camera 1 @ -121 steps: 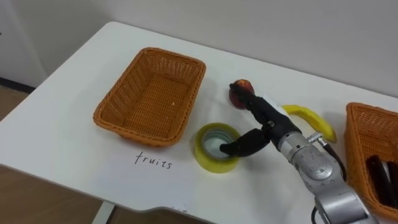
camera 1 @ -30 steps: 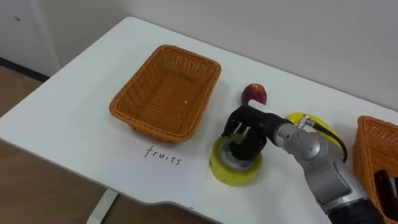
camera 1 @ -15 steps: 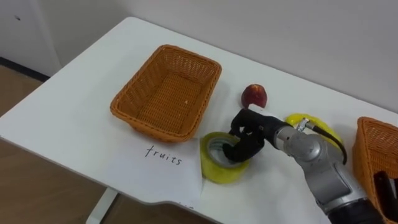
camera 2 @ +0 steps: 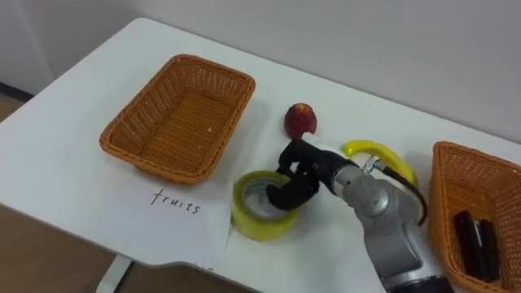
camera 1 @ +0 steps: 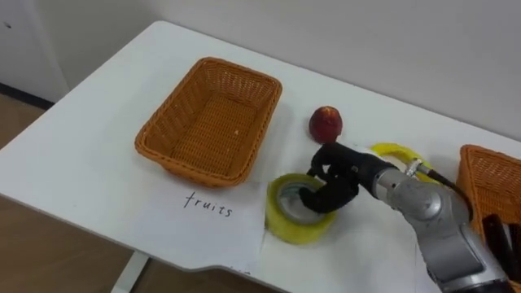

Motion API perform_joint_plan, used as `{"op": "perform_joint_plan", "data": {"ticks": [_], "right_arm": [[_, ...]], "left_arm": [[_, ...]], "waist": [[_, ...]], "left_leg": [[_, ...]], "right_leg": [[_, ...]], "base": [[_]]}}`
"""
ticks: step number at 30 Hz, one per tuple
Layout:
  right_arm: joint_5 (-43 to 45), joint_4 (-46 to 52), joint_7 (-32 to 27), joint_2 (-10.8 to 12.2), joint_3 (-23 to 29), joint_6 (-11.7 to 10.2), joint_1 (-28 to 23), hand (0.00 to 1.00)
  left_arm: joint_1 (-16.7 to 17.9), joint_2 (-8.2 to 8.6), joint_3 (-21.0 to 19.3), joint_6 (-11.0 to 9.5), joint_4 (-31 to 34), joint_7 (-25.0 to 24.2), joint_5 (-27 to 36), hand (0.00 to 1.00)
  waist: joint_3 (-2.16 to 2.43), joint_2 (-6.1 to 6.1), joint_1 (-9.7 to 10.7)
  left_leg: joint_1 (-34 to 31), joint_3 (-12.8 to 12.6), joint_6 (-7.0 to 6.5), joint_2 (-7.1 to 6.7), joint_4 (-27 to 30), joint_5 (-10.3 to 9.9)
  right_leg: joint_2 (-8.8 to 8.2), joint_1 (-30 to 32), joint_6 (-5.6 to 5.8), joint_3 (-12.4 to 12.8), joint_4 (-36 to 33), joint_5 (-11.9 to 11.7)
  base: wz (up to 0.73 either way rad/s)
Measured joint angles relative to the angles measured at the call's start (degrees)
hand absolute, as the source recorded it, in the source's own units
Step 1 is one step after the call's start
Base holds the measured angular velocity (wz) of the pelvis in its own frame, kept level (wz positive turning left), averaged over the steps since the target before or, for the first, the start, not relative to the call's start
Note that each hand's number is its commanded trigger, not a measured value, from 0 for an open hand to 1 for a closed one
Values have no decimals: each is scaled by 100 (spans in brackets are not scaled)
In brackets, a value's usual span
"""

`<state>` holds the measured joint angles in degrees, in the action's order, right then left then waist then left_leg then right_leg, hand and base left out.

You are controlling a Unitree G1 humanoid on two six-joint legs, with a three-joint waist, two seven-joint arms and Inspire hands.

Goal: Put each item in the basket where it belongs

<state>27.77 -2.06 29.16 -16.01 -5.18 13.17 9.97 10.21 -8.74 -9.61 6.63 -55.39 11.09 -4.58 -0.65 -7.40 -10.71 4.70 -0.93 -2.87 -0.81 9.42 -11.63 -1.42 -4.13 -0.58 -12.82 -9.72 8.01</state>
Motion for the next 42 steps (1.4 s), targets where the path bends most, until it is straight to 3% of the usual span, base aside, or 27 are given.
{"op": "perform_joint_plan", "data": {"ticks": [8,16,26,36,42], "right_arm": [[-36,217,-538,-47,488,-108,-67,100],[-73,214,-650,-51,717,-128,-216,100],[-561,139,-916,-198,1545,-119,-229,100],[-709,-754,-1494,-257,1600,-118,-284,100],[-997,-985,-1816,-388,1655,-128,-322,100]], "left_arm": [[80,39,-42,-21,5,1,1,0],[215,26,-124,-114,13,-51,8,0],[455,28,-503,-125,149,-36,-7,0],[508,27,-502,-121,153,5,-8,0],[558,38,-600,-117,129,1,-7,0]], "waist": [[6,22,273],[35,-19,393],[59,-68,491],[69,-83,734],[46,-51,783]], "left_leg": [[14,-36,2,7,10,2],[17,-42,0,5,29,2],[20,-60,-2,3,31,1],[23,-64,-2,4,29,1],[84,-107,-2,8,2,1]], "right_leg": [[3,-8,4,20,-5,-3],[-6,-14,12,13,-11,-8],[-10,-10,19,8,-15,-13],[-9,-14,20,22,-15,-13],[-1,-54,20,57,-5,-13]], "base": [[-1],[0],[0],[0],[-1]]}}
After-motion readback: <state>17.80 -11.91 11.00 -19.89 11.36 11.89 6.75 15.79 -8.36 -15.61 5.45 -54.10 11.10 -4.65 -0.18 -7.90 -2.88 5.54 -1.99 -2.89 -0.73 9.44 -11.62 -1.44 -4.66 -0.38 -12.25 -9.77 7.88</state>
